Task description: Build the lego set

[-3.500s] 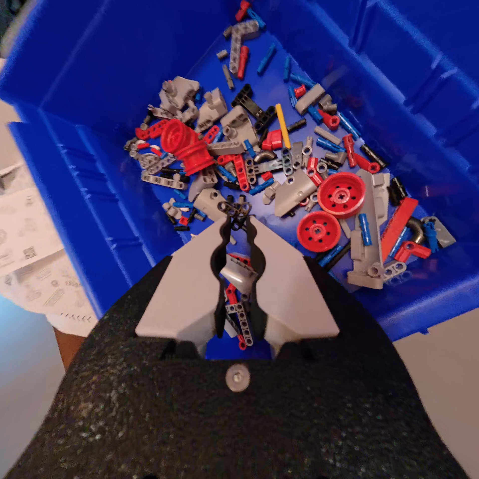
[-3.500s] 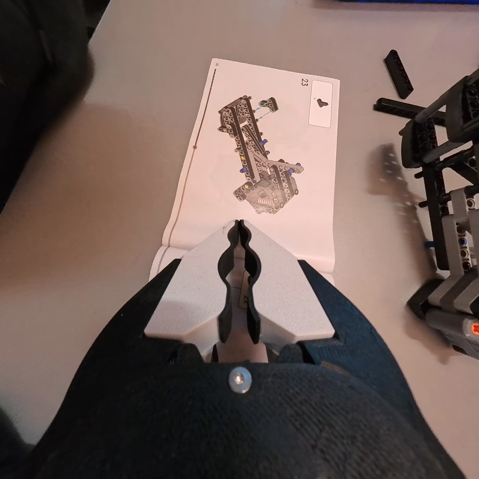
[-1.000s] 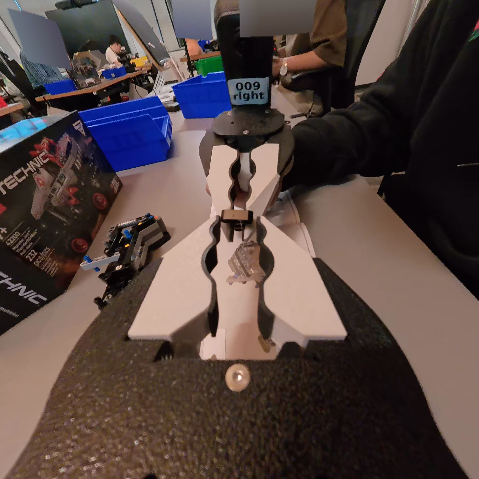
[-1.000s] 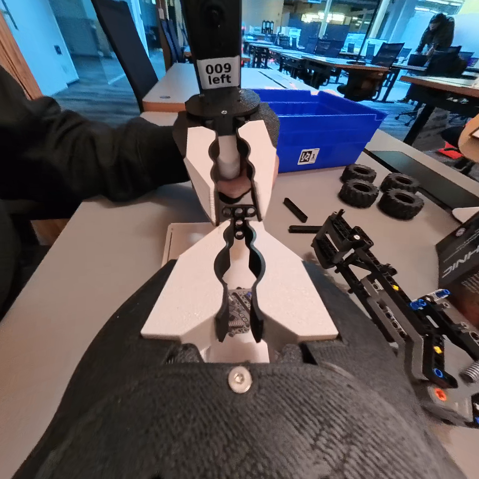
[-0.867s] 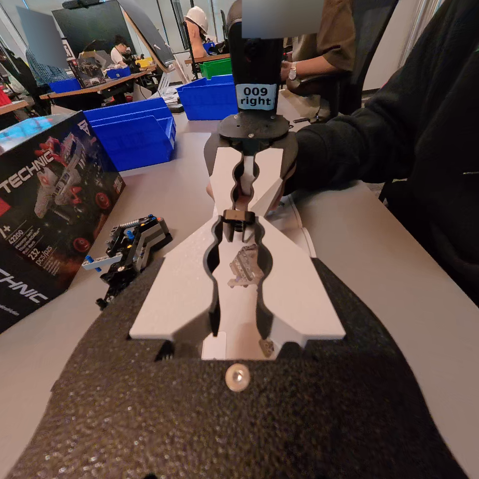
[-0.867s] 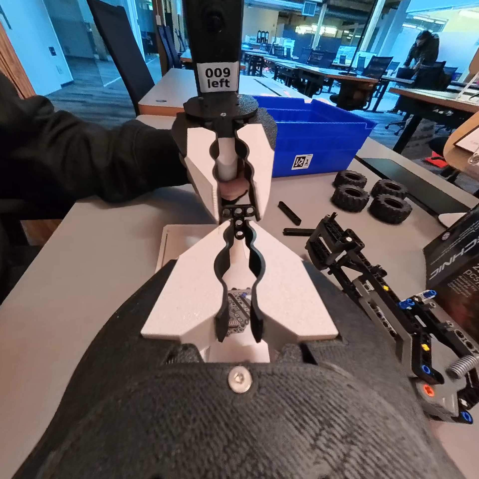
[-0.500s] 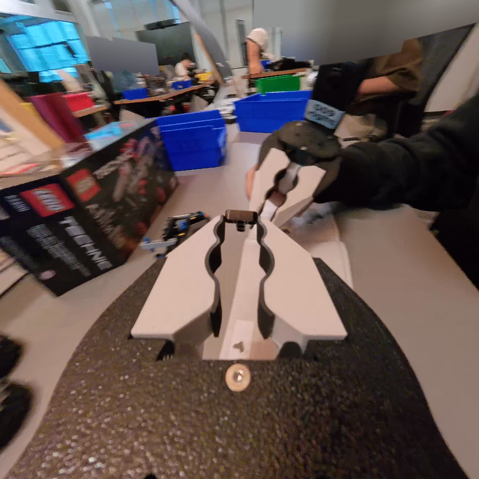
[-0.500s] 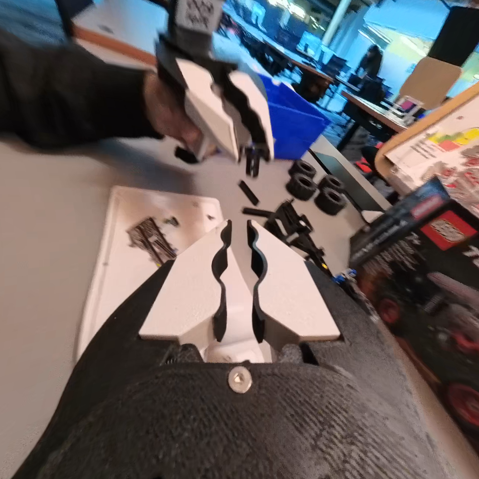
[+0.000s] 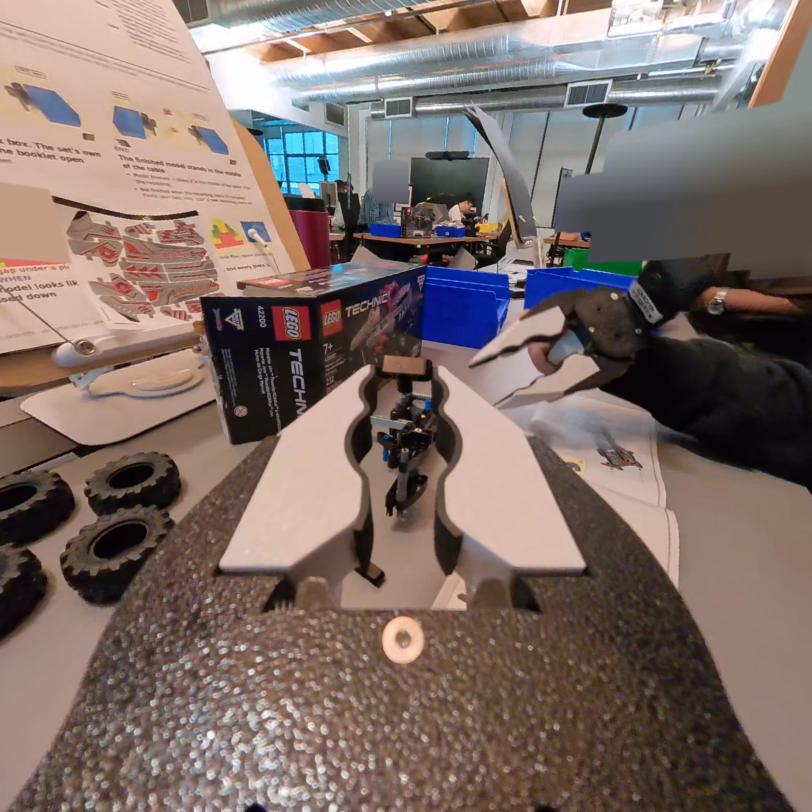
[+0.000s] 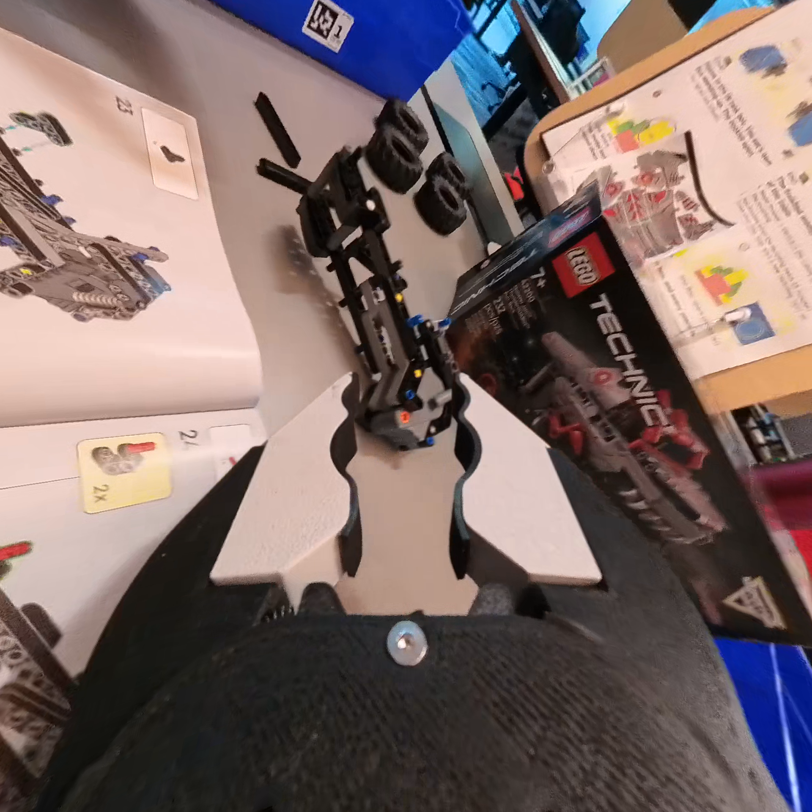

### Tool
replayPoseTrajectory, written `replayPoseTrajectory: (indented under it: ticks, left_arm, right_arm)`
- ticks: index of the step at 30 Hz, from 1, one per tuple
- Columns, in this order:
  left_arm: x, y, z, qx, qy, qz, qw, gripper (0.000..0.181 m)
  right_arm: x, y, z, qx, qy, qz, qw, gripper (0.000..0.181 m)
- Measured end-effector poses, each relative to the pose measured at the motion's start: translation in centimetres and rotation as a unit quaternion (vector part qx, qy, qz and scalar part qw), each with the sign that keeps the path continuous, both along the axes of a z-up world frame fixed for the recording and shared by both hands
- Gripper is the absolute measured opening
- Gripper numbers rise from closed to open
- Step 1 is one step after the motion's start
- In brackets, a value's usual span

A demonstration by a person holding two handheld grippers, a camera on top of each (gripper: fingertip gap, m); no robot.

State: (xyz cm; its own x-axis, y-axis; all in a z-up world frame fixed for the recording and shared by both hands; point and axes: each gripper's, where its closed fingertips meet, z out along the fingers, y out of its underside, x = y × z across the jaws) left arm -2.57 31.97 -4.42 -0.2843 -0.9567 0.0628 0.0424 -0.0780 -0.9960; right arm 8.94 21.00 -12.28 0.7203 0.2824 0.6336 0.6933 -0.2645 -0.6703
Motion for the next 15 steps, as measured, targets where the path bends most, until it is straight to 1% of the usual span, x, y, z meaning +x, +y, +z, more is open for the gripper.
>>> replayPoseTrajectory:
  ticks: [3,6,9,11,13,15]
  left_arm:
    - [0.1,0.0,-0.2,-0.007,0.006,0.000,1.000,0.021]
    - [0.0,-0.1,-0.1,-0.009,0.008,-0.004,1.000,0.021]
    - [0.0,-0.1,-0.1,-0.017,0.003,-0.009,1.000,0.021]
    - [0.1,-0.2,-0.2,-0.022,0.005,-0.013,1.000,0.021]
    - [0.2,-0.2,-0.5,-0.020,0.012,-0.011,1.000,0.021]
    - [0.2,-0.2,-0.5,-0.018,0.013,-0.010,1.000,0.021]
  right_arm:
    - [-0.6,1.0,1.9,-0.038,0.016,0.049,0.998,0.052]
    - [-1.6,2.8,2.0,-0.111,0.043,0.098,0.988,0.064]
    - [-2.6,4.5,0.3,-0.202,0.066,0.132,0.968,0.062]
    - [-2.8,5.3,-1.1,-0.251,0.052,0.136,0.957,0.059]
    - [-3.3,5.8,-2.1,-0.282,0.040,0.147,0.947,0.057]
    - [-4.0,6.0,-3.0,-0.301,0.024,0.160,0.940,0.048]
